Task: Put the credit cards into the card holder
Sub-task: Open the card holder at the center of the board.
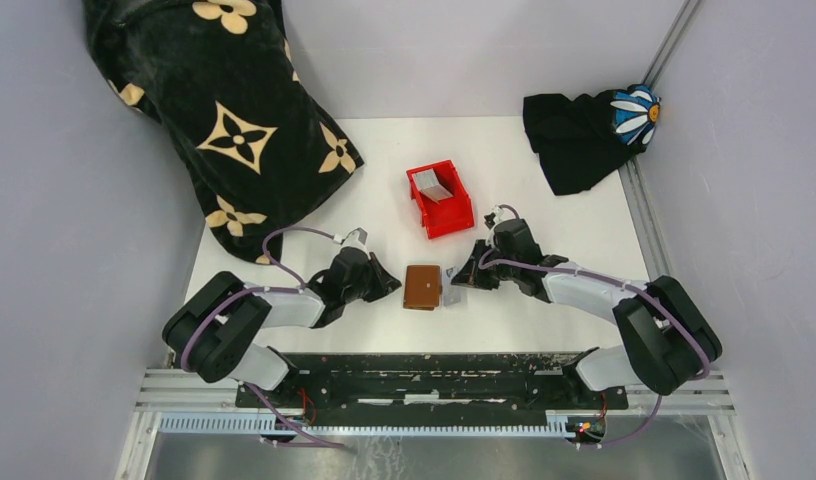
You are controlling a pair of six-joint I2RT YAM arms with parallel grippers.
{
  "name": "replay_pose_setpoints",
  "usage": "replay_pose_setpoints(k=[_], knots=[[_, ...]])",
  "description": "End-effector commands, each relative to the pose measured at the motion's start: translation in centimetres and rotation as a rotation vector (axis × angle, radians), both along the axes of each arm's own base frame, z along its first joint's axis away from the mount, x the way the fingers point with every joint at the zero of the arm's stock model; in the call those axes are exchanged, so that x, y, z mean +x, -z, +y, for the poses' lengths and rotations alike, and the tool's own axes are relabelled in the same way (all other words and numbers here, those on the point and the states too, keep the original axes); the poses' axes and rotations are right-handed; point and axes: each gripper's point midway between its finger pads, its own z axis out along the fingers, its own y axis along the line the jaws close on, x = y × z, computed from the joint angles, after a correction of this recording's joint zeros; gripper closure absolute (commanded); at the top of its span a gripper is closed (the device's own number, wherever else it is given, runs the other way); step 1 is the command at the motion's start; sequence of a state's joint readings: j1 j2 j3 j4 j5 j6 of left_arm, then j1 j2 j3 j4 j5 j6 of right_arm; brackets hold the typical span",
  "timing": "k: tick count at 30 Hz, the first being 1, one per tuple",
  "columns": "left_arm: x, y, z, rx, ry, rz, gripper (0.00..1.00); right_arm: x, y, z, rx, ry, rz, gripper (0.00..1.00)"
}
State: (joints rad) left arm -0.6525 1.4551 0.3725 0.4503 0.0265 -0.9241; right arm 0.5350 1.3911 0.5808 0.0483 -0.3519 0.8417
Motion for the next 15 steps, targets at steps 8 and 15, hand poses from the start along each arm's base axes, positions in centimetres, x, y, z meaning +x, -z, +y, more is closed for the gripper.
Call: replay_pose_setpoints(k=[8,15], knots=[[0.2,0.3,-0.4,0.029,0.035,-0.044,0.93,1.6,0.4,0.8,0.040,0.027,-0.024,0.99],[0.0,0.7,-0.9,0.023,0.049,-0.034,0.94,1.9,0.4,1.5,0.085,0.026,-0.015,0.99]])
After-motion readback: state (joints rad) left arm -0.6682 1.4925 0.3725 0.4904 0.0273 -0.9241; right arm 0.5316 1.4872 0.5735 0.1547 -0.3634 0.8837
